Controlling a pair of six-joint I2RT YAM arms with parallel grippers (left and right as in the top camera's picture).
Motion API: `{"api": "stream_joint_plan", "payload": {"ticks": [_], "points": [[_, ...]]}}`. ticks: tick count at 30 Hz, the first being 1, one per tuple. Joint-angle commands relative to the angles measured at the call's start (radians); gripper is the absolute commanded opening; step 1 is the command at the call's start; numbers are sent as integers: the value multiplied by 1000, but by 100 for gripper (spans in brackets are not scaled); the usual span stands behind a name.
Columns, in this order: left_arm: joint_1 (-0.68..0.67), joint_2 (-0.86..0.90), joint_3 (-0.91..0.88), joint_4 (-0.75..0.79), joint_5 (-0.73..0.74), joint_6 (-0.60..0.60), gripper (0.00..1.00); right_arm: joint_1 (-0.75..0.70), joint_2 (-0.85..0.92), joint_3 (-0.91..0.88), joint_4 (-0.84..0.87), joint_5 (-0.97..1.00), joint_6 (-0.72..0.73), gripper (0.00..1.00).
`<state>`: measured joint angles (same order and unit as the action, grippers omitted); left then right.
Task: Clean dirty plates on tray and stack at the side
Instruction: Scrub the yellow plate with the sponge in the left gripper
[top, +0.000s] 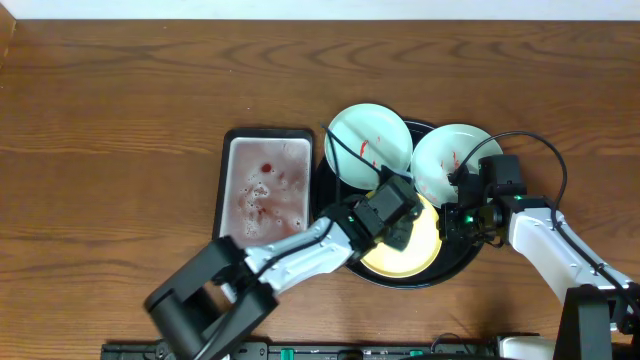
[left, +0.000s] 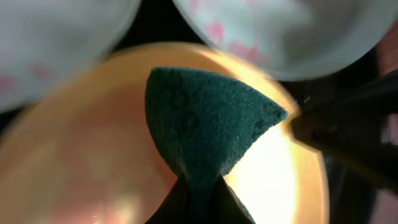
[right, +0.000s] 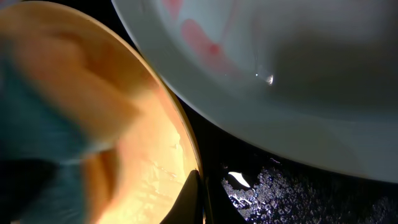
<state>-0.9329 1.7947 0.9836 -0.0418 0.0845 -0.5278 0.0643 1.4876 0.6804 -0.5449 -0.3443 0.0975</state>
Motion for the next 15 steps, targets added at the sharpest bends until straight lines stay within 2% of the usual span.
{"api": "stream_joint_plan", "payload": {"ticks": [1,8,15], "points": [[5,46,0,-11,-21,11,8,3,5,18,-1,3,3,1],[75,-15,1,-139,-130,47,7,3,5,18,0,3,2,1],[109,-193,1,-235,-61,106,8,3,5,18,-1,3,2,1]]}}
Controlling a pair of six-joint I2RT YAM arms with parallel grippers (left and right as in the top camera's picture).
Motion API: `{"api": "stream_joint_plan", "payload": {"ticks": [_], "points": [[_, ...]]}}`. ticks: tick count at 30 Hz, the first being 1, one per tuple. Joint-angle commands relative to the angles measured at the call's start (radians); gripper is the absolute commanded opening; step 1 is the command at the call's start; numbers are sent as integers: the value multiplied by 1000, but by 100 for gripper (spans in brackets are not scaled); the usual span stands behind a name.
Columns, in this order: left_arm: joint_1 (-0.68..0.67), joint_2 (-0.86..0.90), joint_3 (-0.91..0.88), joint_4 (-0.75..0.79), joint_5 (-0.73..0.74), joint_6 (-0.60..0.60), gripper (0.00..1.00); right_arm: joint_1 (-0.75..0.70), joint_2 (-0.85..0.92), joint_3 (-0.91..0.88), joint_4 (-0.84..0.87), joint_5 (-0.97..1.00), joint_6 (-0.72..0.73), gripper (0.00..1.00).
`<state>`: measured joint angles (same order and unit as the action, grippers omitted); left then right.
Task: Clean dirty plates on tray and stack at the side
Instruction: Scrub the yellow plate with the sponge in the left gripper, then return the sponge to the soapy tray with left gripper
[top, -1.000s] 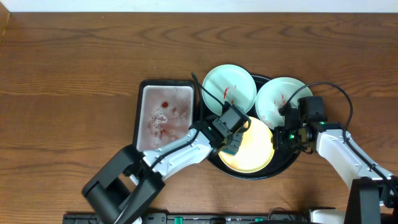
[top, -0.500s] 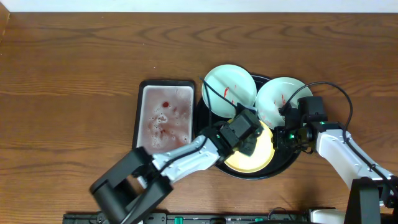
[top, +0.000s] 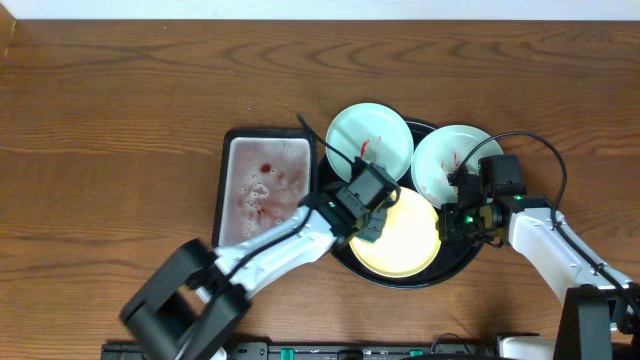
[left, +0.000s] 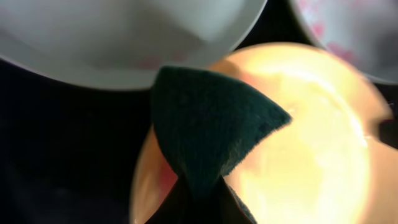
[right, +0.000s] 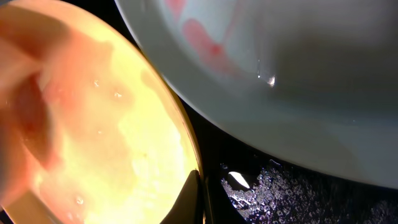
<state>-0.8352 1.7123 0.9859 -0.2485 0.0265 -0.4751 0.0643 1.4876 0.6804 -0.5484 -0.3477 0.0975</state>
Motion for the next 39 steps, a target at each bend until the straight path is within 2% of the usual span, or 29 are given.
{"api": "stream_joint_plan", "payload": {"ticks": [1,3,7,12,17,23,31,39], "points": [[11,-140,-2,-47,-1,53,7,3,5,18,2,6,2,1],[17,-196,-2,-98,-19,55,7,3,5,17,3,7,2,3],[73,-301,-2,-230,-109,54,8,3,5,17,3,6,2,14],[207,-350,-15,-307,-132,55,8,3,5,8,4,6,3,17],[357,-328,-41,-304,-87,56,8,3,5,-43,38,-9,3,16],[489,-246,-64,-247,-27,87,8,3,5,-68,66,-31,3,2],[532,-103,-66,-191,27,121,7,3,-9,-61,66,-73,-10,1],[533,-45,-66,-187,26,124,8,3,-179,-23,45,13,-8,1]]}}
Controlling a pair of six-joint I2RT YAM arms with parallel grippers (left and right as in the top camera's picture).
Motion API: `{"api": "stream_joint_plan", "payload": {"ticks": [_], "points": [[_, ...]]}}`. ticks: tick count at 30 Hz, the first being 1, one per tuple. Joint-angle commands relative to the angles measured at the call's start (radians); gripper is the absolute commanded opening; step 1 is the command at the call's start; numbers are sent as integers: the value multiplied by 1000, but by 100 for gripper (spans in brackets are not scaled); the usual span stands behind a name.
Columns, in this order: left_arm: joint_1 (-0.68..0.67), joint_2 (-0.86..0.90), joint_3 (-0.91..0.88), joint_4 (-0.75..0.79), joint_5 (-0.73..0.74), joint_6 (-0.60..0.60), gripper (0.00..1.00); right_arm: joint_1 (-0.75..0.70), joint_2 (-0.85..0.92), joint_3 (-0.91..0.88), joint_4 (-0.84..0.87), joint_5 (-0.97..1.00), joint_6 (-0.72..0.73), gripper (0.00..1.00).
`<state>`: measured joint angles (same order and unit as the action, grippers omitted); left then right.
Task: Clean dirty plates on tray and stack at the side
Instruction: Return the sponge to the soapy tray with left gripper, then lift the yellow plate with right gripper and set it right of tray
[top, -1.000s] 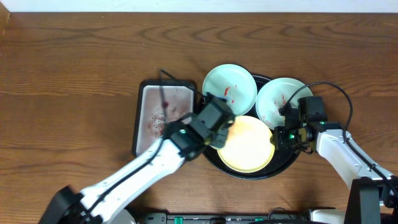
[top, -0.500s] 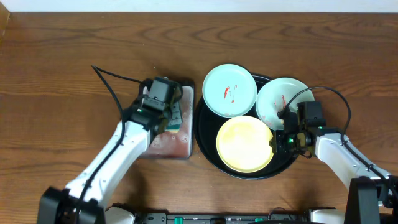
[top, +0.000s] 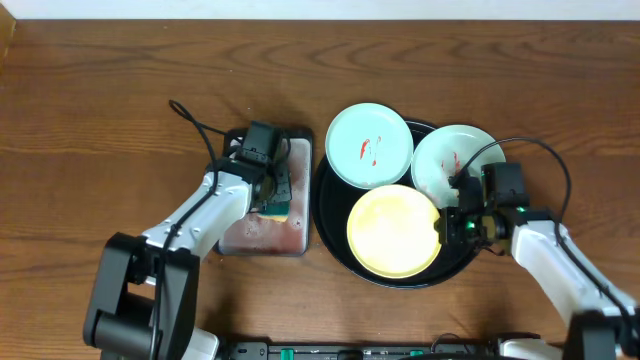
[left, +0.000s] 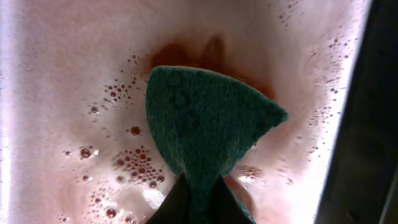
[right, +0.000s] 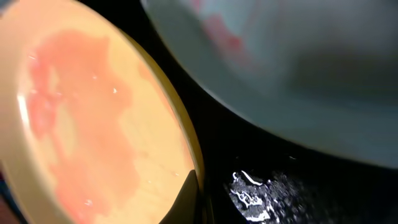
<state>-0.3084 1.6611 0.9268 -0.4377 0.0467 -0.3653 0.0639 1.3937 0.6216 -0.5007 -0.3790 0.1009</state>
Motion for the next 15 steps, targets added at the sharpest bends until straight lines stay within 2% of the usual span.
{"api": "stream_joint_plan", "payload": {"ticks": [1,3,5,7,15], "points": [[6,6,-6,4,6,14,15,3,-110,41,-8,69,-12,1],[6,6,-6,5,6,14,37,9,-168,52,-16,138,-12,1],[6,6,-7,3,6,14,49,33,-226,55,-18,233,-4,1],[6,6,-7,1,6,13,54,70,-275,55,-18,332,11,1],[6,6,-7,-13,6,13,56,309,-385,58,-14,780,10,1]]}}
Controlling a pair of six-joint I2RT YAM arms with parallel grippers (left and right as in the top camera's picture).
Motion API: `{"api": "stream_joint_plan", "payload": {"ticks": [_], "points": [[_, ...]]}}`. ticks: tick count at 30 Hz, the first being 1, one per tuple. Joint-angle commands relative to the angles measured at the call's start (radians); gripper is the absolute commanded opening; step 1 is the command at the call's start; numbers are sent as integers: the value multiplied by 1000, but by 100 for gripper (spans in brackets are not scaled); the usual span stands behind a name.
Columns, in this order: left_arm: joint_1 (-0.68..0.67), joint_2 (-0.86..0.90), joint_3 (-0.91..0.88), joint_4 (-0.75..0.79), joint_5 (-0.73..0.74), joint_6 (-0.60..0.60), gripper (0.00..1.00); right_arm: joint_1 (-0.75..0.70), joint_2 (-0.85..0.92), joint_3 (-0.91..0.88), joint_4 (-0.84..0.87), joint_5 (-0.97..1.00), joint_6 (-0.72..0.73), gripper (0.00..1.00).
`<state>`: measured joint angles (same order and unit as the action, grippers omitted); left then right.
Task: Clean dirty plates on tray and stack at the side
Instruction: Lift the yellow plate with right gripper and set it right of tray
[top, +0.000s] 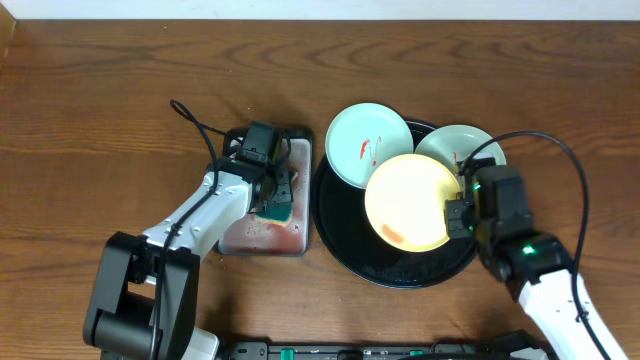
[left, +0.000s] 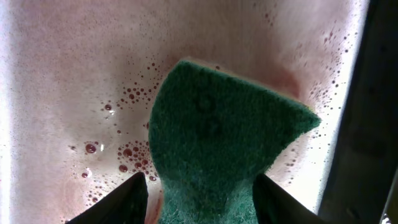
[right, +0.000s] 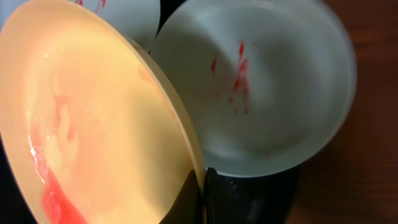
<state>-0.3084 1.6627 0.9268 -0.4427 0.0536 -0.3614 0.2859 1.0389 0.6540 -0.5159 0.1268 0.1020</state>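
My right gripper (top: 457, 215) is shut on the rim of the yellow plate (top: 410, 202), which hangs tilted above the round black tray (top: 345, 245) with red liquid pooled at its lower edge (right: 53, 199). Two pale green plates with red smears lie in the tray, one at the back left (top: 367, 145) and one at the back right (right: 267, 93). My left gripper (left: 200, 202) stands open over the green sponge (left: 224, 149), which lies in the pink soapy water of the rectangular basin (top: 240, 150).
The rectangular basin's black right wall (left: 367, 112) runs beside the sponge. Bare brown wooden table (top: 120, 90) surrounds the tray and basin. My left arm's cable (top: 195, 125) loops over the table left of the basin.
My left gripper has opened and let go of the sponge in the basin. My right gripper has lifted the yellow plate off the tray, tilted, and red liquid has run to its lower edge.
My left gripper held the sponge on the yellow plate while my right gripper pinched that plate's rim. The sponge then sat at the plate's left edge, then in the basin's water. Now the sponge lies free there and the yellow plate is raised.
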Motion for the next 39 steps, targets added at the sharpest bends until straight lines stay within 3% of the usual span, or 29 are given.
{"api": "stream_joint_plan", "payload": {"ticks": [1,17,27,39], "points": [[6,4,-7,-9,-1,10,56,120,-34,27,4,328,9,1],[6,4,-7,-12,-1,10,56,571,-34,46,103,846,-185,1],[6,4,-7,-12,-1,10,56,638,-33,46,200,872,-414,1],[6,4,-7,-11,-1,10,56,637,-33,46,229,872,-417,1]]}}
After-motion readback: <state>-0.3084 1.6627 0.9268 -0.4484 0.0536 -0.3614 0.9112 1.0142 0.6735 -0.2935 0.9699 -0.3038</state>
